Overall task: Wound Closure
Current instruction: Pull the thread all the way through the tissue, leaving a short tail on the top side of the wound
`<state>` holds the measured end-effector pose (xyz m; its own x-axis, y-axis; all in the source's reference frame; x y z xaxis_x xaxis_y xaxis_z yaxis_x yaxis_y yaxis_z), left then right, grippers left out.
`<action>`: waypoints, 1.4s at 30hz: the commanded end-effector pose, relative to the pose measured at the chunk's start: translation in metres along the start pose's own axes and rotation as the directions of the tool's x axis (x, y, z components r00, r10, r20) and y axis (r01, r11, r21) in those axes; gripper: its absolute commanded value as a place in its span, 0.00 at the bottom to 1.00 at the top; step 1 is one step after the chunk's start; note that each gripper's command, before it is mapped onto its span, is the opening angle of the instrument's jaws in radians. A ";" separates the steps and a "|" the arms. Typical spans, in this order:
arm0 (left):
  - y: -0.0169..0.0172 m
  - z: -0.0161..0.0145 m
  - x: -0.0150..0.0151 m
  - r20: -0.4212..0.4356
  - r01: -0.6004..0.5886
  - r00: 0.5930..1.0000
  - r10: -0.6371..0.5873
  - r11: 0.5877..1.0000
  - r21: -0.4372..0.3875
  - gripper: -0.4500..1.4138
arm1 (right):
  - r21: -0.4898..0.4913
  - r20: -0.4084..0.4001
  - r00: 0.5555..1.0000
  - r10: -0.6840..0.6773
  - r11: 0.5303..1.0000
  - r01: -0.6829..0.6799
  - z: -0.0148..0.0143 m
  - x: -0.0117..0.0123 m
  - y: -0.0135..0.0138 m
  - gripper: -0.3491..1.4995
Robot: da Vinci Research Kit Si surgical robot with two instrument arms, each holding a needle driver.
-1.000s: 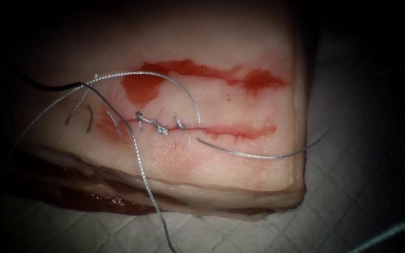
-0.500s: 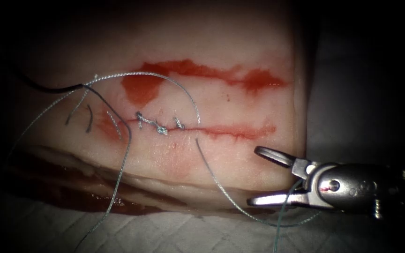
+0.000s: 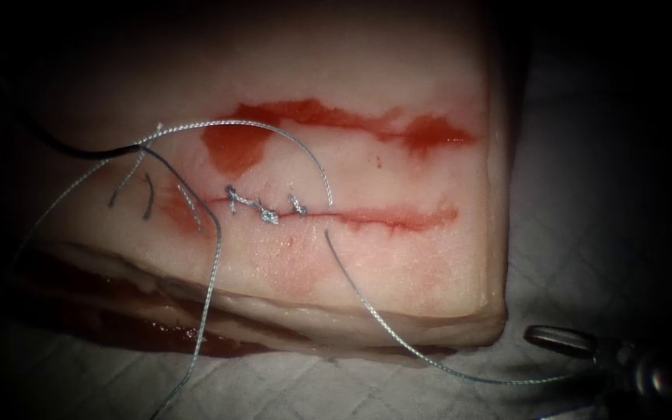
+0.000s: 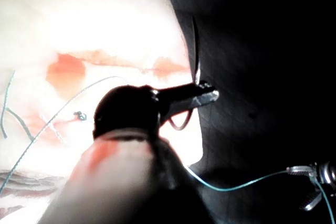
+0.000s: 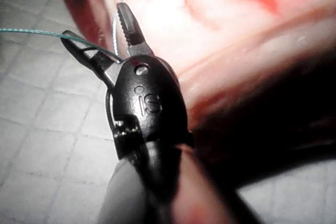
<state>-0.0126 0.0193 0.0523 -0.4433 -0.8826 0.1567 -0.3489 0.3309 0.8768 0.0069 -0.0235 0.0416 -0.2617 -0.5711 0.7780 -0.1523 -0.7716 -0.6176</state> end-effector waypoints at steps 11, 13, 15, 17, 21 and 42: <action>0.0007 0.0004 0.0004 -0.003 0.004 1.000 -0.004 1.000 0.003 0.00 | 0.271 -0.253 0.941 -0.225 0.917 0.292 -0.0120 -0.0008 -0.0036 0.93; 0.0007 0.0003 0.0004 -0.003 0.004 1.000 -0.004 1.000 0.003 0.00 | 0.373 -0.329 0.923 -0.197 0.871 0.319 -0.0128 -0.0006 -0.0053 0.95; 0.0007 0.0003 0.0004 -0.004 0.004 1.000 -0.004 1.000 0.003 0.00 | 0.444 -0.348 0.922 -0.170 0.836 0.322 -0.0132 -0.0005 -0.0062 0.95; 0.0007 0.0003 0.0004 -0.006 0.005 1.000 -0.005 1.000 0.004 0.00 | 0.548 -0.390 0.909 -0.146 0.757 0.357 -0.0138 -0.0006 -0.0072 0.88; 0.0007 0.0003 0.0004 -0.006 0.004 1.000 -0.004 1.000 0.004 0.00 | 0.562 -0.514 0.854 -0.079 0.722 0.405 -0.0126 -0.0008 -0.0076 0.75; 0.0009 0.0002 0.0004 -0.012 0.005 1.000 -0.005 1.000 0.006 0.00 | 0.337 -0.002 0.693 0.721 0.653 -0.678 0.0116 -0.0036 -0.0135 0.65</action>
<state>-0.0127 0.0191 0.0527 -0.4313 -0.8885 0.1567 -0.3554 0.3269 0.8757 0.0195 -0.0150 0.0483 -0.2969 -0.9522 0.0723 0.4018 -0.1933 -0.8951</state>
